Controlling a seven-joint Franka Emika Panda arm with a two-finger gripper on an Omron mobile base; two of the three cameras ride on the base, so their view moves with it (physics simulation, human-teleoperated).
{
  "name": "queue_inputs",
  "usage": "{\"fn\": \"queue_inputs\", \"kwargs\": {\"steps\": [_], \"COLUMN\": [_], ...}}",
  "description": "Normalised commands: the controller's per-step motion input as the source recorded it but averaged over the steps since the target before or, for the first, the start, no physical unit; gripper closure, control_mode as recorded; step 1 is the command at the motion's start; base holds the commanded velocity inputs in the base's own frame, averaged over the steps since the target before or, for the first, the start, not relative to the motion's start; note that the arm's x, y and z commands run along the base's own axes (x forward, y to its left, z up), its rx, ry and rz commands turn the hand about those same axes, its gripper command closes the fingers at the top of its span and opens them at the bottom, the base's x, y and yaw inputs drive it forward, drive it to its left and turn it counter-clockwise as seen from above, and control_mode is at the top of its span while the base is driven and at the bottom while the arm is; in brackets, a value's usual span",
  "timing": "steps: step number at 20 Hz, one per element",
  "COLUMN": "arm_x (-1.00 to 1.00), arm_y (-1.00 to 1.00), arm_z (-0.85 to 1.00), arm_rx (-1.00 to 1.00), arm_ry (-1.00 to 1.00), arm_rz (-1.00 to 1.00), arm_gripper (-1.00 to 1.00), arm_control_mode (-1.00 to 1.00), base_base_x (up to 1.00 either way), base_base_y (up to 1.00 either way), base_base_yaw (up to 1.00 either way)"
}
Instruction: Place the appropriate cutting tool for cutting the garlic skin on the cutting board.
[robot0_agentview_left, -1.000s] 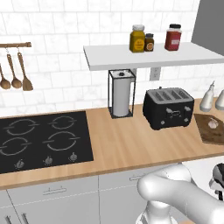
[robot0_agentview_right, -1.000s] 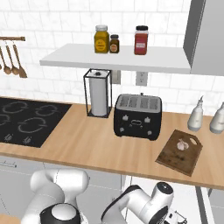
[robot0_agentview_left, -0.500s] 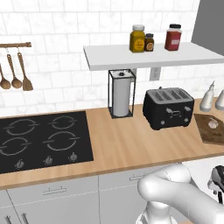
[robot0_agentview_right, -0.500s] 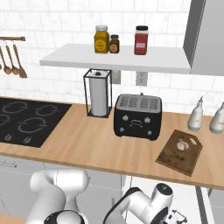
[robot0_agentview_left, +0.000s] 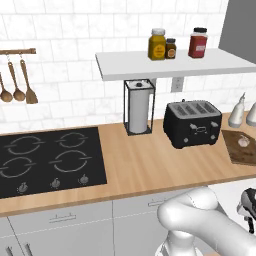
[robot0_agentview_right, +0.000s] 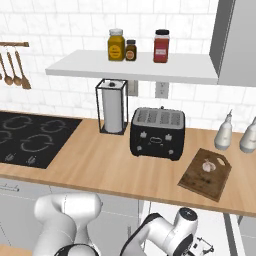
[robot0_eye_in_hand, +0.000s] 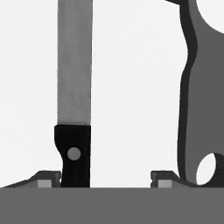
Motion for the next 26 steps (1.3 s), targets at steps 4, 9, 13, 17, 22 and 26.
{"fn": "queue_inputs", "kwargs": {"steps": [4,9,13,17,22,26], "arm_x": [-0.15,-0.10,-0.21,-0.37,-0.56,-0.43], "arm_y": [0.00,0.00,0.00,0.00,0.02,0.13], "arm_z": [-0.23,0.00,0.01,0.56,0.99,0.90], "arm_rx": [0.00,0.00,0.00,0.01,0.05,0.08], "arm_ry": [0.00,0.00,-0.02,-0.09,-0.08,0.00], "arm_rz": [-0.03,-0.05,-0.05,-0.05,-0.04,-0.08], "arm_gripper": [1.00,1.00,1.00,1.00,1.00,1.00], "arm_control_mode": [-1.00,-1.00,-1.00,-1.00,-1.00,-1.00], "base_base_x": [0.00,0.00,0.00,0.00,0.00,0.00], "base_base_y": [0.00,0.00,0.00,0.00,0.00,0.00], "base_base_yaw": [0.00,0.00,0.00,0.00,0.00,0.00]}}
